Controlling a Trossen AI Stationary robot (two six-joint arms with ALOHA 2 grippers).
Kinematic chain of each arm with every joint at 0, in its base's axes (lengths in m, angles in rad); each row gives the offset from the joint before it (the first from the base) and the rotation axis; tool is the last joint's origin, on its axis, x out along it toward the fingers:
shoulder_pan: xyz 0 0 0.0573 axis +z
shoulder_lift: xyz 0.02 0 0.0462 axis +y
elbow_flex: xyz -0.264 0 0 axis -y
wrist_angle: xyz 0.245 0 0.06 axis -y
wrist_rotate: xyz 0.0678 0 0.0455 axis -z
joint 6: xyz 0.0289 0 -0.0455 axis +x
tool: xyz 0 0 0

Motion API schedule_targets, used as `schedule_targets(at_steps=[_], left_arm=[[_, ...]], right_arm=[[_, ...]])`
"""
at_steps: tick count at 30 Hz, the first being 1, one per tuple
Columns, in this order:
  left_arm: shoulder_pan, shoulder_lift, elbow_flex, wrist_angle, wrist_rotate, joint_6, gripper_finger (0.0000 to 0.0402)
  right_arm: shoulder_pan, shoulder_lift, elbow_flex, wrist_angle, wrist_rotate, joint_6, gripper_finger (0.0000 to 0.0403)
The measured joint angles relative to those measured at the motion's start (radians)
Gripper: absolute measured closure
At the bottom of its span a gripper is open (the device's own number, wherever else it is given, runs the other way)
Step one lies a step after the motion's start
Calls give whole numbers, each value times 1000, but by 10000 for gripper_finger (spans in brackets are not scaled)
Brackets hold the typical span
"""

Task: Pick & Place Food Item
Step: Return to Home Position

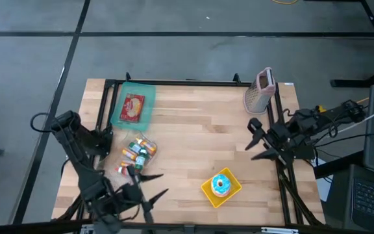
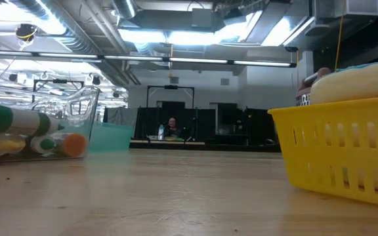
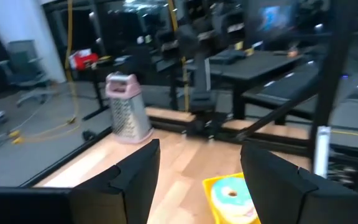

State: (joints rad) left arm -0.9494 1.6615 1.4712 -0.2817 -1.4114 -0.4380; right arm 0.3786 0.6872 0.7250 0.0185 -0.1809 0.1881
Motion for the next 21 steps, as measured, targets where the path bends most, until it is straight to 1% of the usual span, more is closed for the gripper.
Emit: schedule_targets(at_steps=[5, 7, 9, 10, 13, 15, 17, 19, 21], left_arm=[[-67, 0, 0, 238, 1, 255, 184], [-95, 0, 0, 316, 13, 325, 186], [-117, 0, 0, 345, 43, 358, 187], [-126, 1, 0, 352, 66, 357, 187], [-149, 1, -1, 356, 170, 275, 184], [-151, 1, -4, 356, 238, 259, 182], [-151, 3, -5, 380, 255, 291, 181], [-150, 1, -5, 392, 254, 291, 180], [-152, 2, -5, 389, 264, 209, 181]], right_arm=[[77, 31, 0, 74, 4, 17, 234], [103, 50, 0, 101, 4, 30, 234], [126, 69, 0, 116, 5, 63, 234], [137, 81, 0, 126, 5, 90, 234], [171, 134, 0, 155, 9, 155, 234], [192, 184, 0, 162, 49, 157, 234], [206, 234, 0, 166, 88, 157, 234], [212, 288, 0, 197, 109, 195, 234], [214, 335, -1, 219, 109, 271, 234]])
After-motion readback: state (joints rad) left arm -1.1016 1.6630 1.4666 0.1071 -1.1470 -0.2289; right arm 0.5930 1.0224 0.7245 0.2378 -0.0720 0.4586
